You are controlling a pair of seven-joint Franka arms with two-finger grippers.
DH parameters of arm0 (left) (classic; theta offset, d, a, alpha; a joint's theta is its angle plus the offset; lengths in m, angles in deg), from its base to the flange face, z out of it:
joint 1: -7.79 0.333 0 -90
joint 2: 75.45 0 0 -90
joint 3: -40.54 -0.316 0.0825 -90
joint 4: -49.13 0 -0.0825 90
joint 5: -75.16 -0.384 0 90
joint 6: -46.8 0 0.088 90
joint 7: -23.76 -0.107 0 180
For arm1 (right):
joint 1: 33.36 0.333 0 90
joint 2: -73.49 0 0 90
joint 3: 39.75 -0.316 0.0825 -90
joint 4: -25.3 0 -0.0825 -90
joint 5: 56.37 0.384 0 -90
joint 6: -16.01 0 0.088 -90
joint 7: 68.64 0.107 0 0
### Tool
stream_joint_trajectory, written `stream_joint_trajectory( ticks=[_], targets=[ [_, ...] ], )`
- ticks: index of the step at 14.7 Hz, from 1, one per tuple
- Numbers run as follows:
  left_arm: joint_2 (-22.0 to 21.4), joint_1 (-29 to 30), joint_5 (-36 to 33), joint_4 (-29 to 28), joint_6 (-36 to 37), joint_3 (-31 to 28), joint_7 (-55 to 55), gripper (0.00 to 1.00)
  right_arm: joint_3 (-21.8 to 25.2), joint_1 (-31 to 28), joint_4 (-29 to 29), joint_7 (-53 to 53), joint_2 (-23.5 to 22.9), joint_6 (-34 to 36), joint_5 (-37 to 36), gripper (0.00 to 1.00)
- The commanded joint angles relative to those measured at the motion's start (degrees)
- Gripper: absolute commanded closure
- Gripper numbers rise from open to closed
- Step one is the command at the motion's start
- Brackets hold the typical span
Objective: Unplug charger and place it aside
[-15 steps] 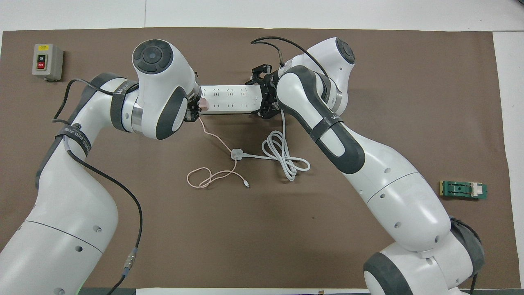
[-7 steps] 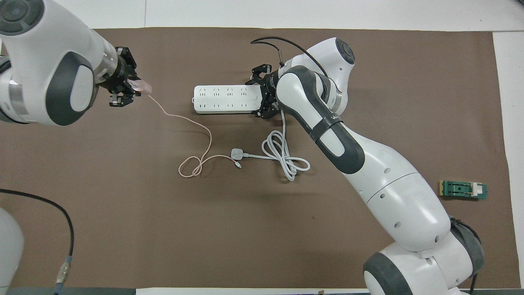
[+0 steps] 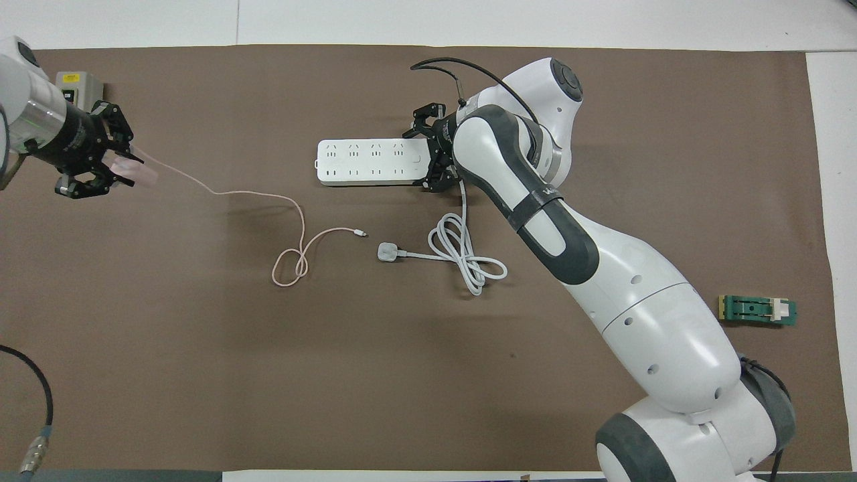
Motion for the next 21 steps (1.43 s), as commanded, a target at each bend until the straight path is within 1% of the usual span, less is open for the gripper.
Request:
stream_joint_trajectory(
  ticks=[1,3,4,6,7,8,9,10,11,12,14,18,21],
  targets=[
    [-4.03,3.93,0.74,-6.51,-0.05,0.30,-11.99,1.00,1.62,-2.72,1.55,0.68,5.28,1.96,-1.98,0.00],
    [-5.79,4.55,0.39,-10.11,-0.83,0.22,-19.38,1.00,2.84,-3.25,-0.72,0.60,10.02,5.56,-3.47,0.00],
    [-6.67,5.42,0.39,-12.83,-2.40,0.13,-21.94,1.00,3.37,-3.25,-2.13,0.68,12.92,7.23,-4.70,0.00],
    [-8.34,6.22,0.30,-17.75,-8.19,0.13,-22.49,1.00,4.34,-3.69,-3.63,0.34,17.67,11.88,-7.33,0.00],
    [-8.78,6.40,0.30,-19.00,-9.52,0.13,-23.19,0.84,4.43,-4.30,-4.24,0.33,20.13,14.52,-8.91,0.00],
    [-8.87,6.40,0.30,-19.09,-9.54,0.13,-24.06,0.17,4.43,-5.00,-6.43,-0.02,23.98,16.81,-12.06,0.00],
    [-8.79,6.31,0.30,-18.57,-9.28,0.13,-24.16,0.00,4.43,-5.88,-10.19,-3.15,29.33,19.18,-16.10,0.00],
    [-8.61,6.40,0.30,-18.22,-9.19,0.21,-24.34,0.00,4.43,-6.76,-13.19,-8.75,33.30,21.46,-18.14,0.00],
    [-8.61,6.23,0.22,-18.04,-9.27,0.22,-24.60,0.00,4.43,-8.07,-15.04,-13.77,35.95,23.75,-19.03,0.00],
    [-8.35,6.14,0.21,-17.35,-9.19,0.22,-26.25,0.00,4.43,-9.65,-15.67,-17.99,37.71,25.95,-19.56,0.00],
    [-8.26,5.96,0.13,-16.72,-9.10,0.22,-29.42,0.00,4.43,-12.03,-15.76,-25.64,39.83,29.47,-22.62,0.00],
    [-9.13,5.79,0.04,-16.37,-9.01,0.13,-29.61,0.00,4.43,-15.20,-15.85,-45.67,44.05,33.96,-30.88,0.00],
    [-9.66,5.52,-0.05,-13.04,-6.30,0.30,-31.62,0.00,4.43,-15.99,-15.94,-59.21,46.25,35.63,-37.21,0.00]
  ],
)
